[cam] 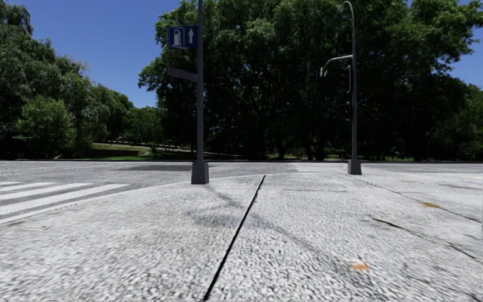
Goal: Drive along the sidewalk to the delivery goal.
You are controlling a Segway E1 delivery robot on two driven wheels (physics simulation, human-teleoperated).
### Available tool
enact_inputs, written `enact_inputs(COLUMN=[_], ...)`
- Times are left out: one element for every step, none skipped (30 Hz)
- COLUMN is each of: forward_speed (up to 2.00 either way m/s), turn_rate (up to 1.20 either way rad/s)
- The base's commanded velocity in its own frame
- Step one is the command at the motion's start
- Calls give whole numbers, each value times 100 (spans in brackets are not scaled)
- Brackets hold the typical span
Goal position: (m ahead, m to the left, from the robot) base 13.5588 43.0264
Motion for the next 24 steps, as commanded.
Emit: enact_inputs(forward_speed=[193, 193, 193, 193, 193, 193, 193, 193, 193, 193, 193, 193, 193, 193, 193, 193, 193, 193, 193, 193, 193, 193, 193, 193], turn_rate=[49, 49, 49, 49, 50, 50, 50, 50, 50, 50, 50, 50, 50, 50, 50, 51, 54, 57, 57, 57, 57, 57, 58, 58])
